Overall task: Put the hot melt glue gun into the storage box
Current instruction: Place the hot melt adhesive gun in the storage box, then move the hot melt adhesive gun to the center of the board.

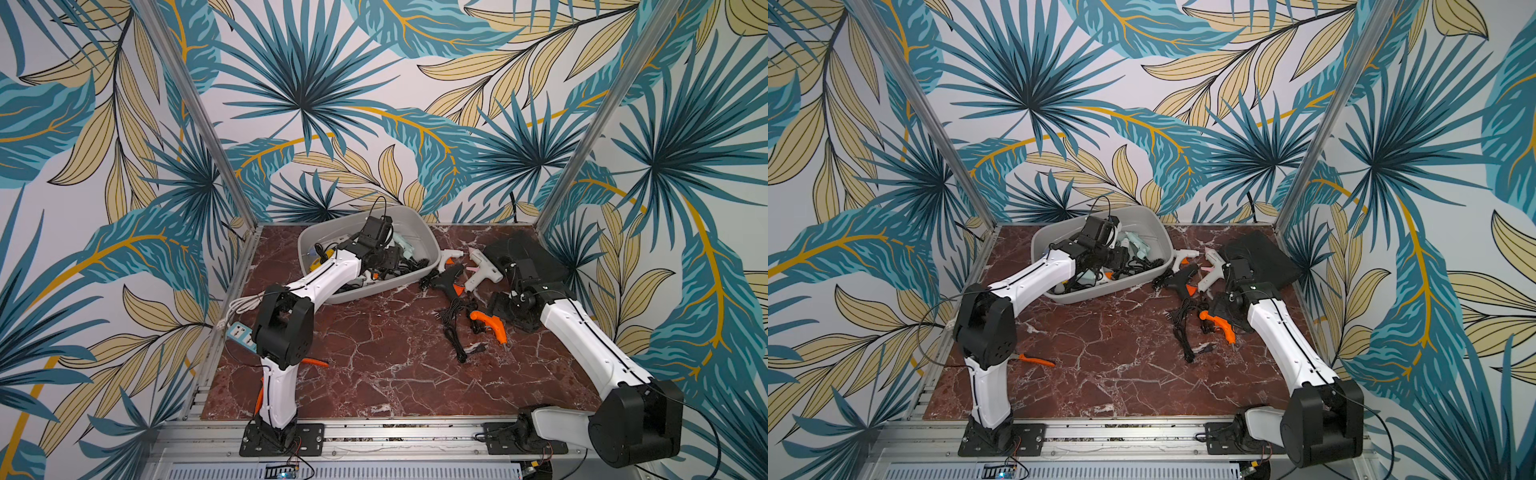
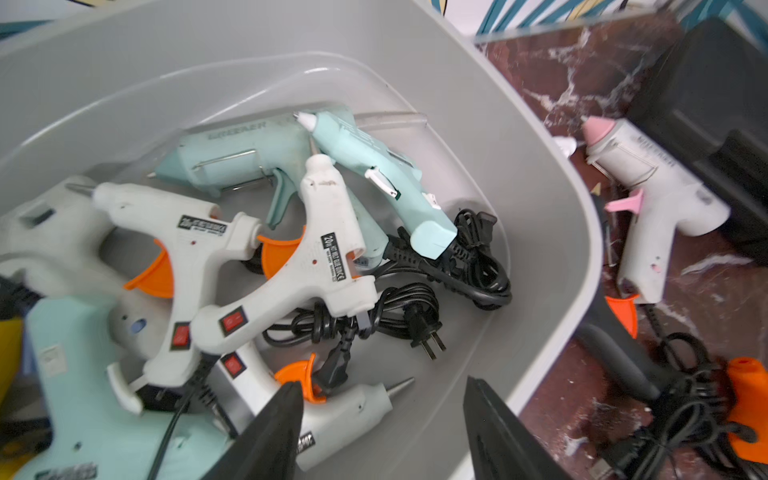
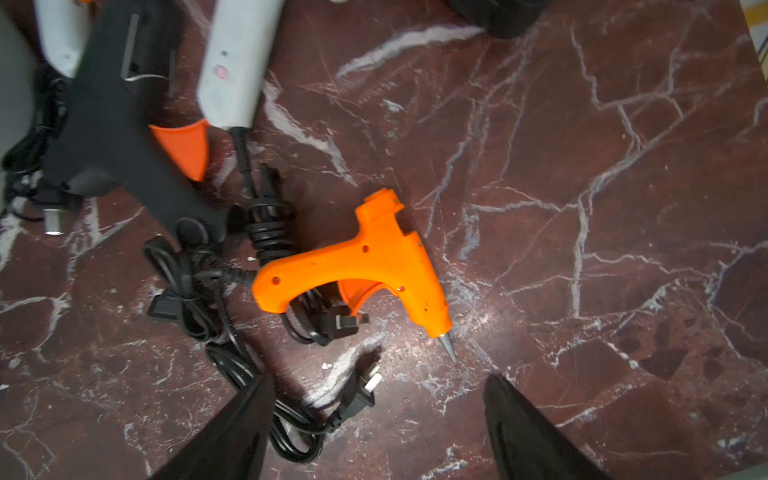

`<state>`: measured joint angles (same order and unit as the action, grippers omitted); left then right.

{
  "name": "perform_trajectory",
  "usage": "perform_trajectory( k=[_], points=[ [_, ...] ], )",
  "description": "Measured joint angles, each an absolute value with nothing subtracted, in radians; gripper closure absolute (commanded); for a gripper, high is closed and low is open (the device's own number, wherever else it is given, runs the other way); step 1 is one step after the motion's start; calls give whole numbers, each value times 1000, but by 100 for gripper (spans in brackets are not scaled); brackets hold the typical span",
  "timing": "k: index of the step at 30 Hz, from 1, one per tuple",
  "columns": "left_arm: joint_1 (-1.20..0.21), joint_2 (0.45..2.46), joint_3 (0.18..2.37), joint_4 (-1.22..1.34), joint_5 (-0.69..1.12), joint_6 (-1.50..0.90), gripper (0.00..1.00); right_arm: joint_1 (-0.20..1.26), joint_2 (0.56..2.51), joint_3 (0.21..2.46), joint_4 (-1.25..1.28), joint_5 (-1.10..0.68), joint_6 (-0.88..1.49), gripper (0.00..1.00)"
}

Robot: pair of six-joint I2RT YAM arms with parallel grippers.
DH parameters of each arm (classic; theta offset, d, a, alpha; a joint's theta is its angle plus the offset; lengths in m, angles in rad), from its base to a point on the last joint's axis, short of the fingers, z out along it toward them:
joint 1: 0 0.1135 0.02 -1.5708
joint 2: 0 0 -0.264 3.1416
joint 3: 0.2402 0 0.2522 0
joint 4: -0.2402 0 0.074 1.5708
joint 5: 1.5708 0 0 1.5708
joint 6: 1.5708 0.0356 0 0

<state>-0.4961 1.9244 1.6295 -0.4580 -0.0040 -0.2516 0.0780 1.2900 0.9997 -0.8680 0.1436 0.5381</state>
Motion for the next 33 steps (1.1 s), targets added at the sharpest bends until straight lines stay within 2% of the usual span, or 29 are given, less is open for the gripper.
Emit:
perform_trajectory(
  k=[5,14,22,30,33],
  points=[
    [-496,1760,1508,-395,-26,-291,0,4,1293,926,-854,103,542,24],
    [-496,1572,1304,-301,-71,-352,0,-56,1335,826,-790,49,537,33],
    [-496,1507,1259,-228,-96,-367,0,-70,1470,821,-723,24,506,43],
    [-496,1504,1259,-202,-97,-371,0,-70,1587,873,-680,7,474,46],
    [-496,1504,1259,-198,-97,-372,0,-71,1616,905,-677,-5,461,44]
  ],
)
